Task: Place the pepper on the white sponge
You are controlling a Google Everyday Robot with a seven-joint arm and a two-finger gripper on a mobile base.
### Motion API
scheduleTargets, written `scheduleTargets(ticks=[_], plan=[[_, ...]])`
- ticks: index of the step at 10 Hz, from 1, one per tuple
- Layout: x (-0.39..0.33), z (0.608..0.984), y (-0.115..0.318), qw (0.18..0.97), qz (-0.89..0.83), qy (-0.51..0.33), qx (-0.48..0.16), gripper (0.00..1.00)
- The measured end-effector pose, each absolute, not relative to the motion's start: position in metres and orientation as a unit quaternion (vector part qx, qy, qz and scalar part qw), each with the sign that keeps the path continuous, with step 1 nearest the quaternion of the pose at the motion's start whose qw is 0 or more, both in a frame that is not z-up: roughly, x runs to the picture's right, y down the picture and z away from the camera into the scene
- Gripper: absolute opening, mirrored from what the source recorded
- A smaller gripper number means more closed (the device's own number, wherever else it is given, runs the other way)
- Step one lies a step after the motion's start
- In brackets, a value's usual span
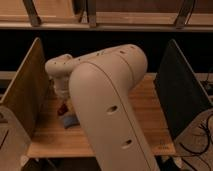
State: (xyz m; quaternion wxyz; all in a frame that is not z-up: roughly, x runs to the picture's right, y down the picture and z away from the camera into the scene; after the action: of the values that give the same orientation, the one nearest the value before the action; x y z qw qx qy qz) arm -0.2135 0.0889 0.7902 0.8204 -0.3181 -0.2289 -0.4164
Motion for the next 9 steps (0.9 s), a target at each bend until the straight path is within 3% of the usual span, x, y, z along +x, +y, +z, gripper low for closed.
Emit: scheduleTargets(ticks=[4, 9], plan=[[-0.216, 0.775, 0.087, 0.833, -0.436, -0.241, -0.242, 0.00], [-0.205, 0.775, 0.120, 0.812, -0.446, -0.219, -0.305, 0.00]])
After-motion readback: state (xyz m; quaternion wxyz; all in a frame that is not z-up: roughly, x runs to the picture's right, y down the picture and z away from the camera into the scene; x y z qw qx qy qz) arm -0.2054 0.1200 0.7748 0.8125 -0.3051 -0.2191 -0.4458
